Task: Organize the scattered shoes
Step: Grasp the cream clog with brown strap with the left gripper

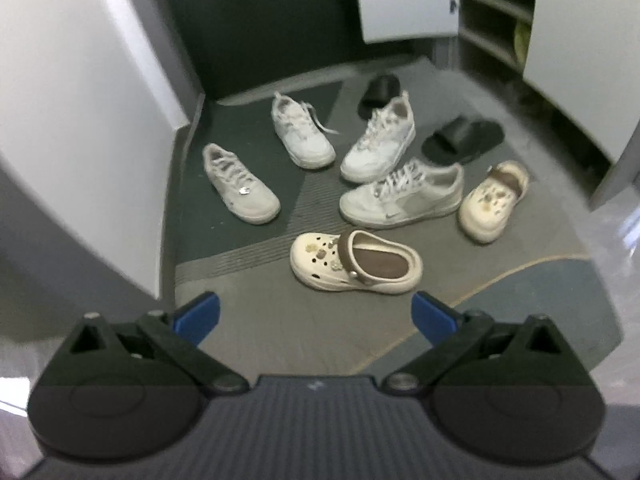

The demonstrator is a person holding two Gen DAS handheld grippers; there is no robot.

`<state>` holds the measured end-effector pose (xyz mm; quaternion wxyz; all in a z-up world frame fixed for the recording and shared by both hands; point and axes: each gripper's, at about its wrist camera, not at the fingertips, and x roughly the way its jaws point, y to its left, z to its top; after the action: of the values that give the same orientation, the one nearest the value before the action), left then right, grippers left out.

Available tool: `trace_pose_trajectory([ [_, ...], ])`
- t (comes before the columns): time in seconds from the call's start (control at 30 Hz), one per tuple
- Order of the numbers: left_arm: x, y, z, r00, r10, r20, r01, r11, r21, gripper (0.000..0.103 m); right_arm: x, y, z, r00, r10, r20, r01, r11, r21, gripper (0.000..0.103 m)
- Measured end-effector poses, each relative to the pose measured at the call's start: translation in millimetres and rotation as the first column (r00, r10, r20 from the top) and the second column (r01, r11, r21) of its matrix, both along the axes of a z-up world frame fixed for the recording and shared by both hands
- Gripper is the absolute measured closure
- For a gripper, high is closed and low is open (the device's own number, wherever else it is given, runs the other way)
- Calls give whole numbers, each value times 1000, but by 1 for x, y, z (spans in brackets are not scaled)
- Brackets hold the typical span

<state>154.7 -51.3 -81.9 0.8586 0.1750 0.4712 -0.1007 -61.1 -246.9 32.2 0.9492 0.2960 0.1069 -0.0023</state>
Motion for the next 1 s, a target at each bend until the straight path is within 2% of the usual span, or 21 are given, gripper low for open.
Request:
trace_pose_trajectory([
  [0.1,50,-13,-58,998,-49,-34,50,999,20,1,12,5,-2,998,-41,-43,40,999,-31,0],
  [0.17,71,-20,-93,996,-73,-49,75,996,40,3,28,6,-8,994,-37,-102,36,999,-16,0],
  [0.2,86,-25,-121,994,-90,-68,94,994,61,7,42,5,-14,988,-26,-150,27,1000,9,0],
  [0.27,105,-29,-157,989,-102,-111,112,990,91,10,57,3,-19,983,-19,-184,27,999,44,0],
  [0.3,119,-32,-183,983,-101,-152,120,986,119,18,62,4,-21,981,-24,-192,34,998,47,0],
  [0.33,127,-32,-197,980,-97,-173,119,985,123,22,68,4,-23,978,-33,-204,43,998,47,0],
  [0.4,145,-30,-227,978,-80,-194,105,987,123,22,88,5,-30,968,-65,-243,75,997,34,0],
  [0.5,164,-27,-257,978,-72,-197,99,987,131,23,109,5,-39,958,-87,-274,101,994,37,0],
  [0.57,173,-26,-266,978,-76,-193,100,988,120,20,120,4,-44,953,-99,-286,119,991,53,0],
  [0.7,175,-16,-261,989,-73,-130,78,996,32,18,138,2,-56,942,-111,-316,152,983,107,0],
  [0.8,167,-11,-254,994,-87,-69,86,996,-24,30,145,5,-60,934,-133,-333,177,979,105,0],
  [0.83,165,-10,-254,993,-95,-70,92,995,-42,30,146,5,-61,932,-138,-337,182,978,102,0],
  [0.93,158,-7,-253,994,-101,-50,97,991,-91,25,150,6,-64,928,-146,-342,189,977,96,0],
  [1.0,153,-7,-254,991,-130,-41,124,985,-124,15,151,5,-66,927,-151,-342,192,977,90,0],
])
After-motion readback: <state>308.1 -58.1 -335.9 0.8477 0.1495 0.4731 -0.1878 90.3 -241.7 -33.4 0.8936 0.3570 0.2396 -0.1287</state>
